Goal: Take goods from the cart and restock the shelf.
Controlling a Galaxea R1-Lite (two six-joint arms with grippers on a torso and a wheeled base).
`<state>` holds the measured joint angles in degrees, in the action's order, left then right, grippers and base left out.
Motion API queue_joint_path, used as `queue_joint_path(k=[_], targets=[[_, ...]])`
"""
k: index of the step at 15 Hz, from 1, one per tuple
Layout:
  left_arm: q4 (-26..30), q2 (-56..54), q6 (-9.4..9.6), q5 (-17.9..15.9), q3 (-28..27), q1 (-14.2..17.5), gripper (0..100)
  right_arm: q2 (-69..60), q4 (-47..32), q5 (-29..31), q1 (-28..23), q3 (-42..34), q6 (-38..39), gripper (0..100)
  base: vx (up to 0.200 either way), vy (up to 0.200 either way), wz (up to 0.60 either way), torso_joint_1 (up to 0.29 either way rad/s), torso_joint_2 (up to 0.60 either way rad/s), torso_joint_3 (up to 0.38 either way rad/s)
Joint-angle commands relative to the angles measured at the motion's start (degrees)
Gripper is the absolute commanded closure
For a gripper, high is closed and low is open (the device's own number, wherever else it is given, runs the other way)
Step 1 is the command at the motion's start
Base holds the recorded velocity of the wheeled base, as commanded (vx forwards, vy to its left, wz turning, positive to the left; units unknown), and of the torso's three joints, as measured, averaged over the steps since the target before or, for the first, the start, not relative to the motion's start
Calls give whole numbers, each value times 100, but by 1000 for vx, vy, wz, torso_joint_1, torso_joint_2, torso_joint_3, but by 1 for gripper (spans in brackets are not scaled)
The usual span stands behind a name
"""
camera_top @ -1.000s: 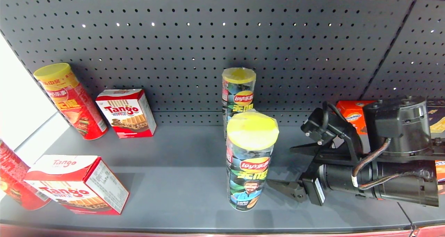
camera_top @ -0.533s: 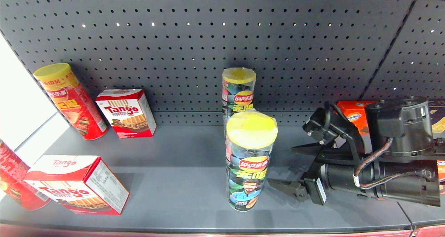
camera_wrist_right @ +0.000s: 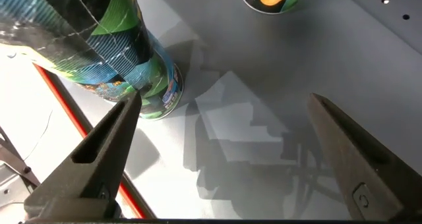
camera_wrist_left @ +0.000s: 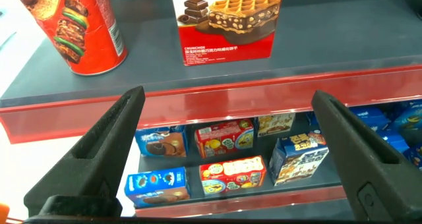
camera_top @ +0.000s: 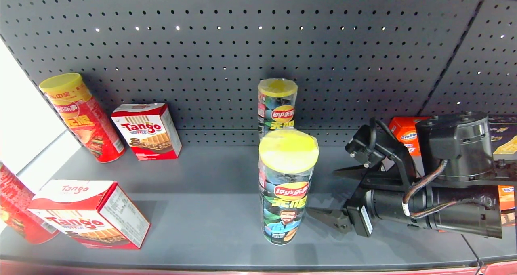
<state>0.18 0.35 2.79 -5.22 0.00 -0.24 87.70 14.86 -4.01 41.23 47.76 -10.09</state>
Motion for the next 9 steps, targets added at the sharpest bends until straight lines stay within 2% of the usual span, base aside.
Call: queue_joint_path(k=[1,9], targets=[[-1,9,2,-6,0,-2,0,10,26,-3,8,-30,-1,0,0,0,0,0,0,0],[-1,9,2,-6,0,7,0,63,34,-12,8,23,-1,0,0,0,0,0,0,0]])
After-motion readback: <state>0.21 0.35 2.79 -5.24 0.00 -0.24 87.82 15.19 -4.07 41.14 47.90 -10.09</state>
